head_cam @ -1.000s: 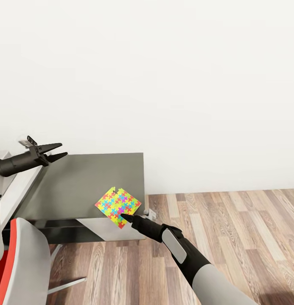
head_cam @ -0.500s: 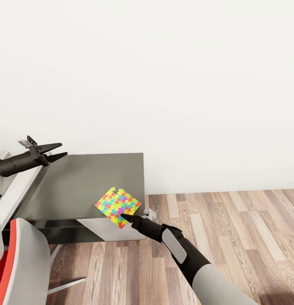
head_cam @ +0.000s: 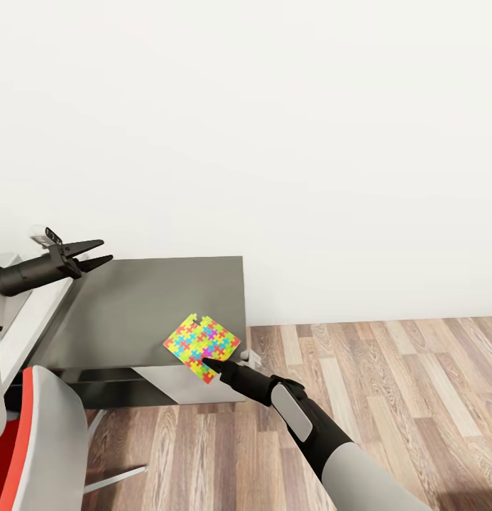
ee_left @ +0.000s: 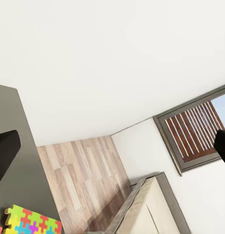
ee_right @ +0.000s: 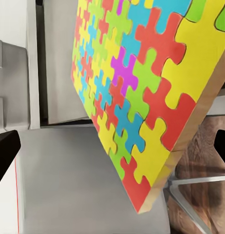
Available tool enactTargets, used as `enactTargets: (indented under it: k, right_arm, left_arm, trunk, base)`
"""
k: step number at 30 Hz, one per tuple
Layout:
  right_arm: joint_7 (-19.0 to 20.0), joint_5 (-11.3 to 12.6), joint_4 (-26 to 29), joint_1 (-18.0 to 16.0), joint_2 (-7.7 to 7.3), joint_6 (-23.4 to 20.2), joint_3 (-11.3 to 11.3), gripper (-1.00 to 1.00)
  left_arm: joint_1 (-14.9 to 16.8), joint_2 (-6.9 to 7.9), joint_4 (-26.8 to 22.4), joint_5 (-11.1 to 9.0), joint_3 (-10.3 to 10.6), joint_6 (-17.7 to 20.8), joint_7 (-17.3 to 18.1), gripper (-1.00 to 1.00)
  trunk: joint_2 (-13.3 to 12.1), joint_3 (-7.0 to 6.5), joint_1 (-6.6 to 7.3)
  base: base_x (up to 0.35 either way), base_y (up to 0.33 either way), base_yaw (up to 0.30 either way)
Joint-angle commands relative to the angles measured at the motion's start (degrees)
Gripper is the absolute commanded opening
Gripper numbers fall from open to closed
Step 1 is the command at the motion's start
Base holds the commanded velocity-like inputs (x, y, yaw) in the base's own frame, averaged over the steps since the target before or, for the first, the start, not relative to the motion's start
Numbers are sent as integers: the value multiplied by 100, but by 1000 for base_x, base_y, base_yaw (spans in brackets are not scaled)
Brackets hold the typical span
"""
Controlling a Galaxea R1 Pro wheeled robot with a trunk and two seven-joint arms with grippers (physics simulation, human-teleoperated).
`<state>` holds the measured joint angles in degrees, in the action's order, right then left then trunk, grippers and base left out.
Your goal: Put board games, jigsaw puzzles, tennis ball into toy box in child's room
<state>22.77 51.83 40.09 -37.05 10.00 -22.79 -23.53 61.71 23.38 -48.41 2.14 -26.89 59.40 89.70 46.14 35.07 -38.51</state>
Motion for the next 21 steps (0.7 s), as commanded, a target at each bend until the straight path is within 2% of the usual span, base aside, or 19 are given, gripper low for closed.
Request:
enactTargets:
  k: [1,14,21]
  right_arm:
    - [0,37,-1,-4,0,-25,-2,100]
    - [-1,37,-2,-4,0,-24,-2,100]
    - [-1,37,-2,-4,0,-23,-2,100]
  left_arm:
    - [4,0,-1,24,-4,60,30,100]
    - [2,0,-1,24,-40,60,30,100]
    - [3,0,-1,24,-51,60,30,100]
  trunk:
    - [4,5,-1]
    - [4,5,-1]
    - [4,5,-1]
  base:
    - [0,19,0]
    - [0,5,0]
    - [0,84,0]
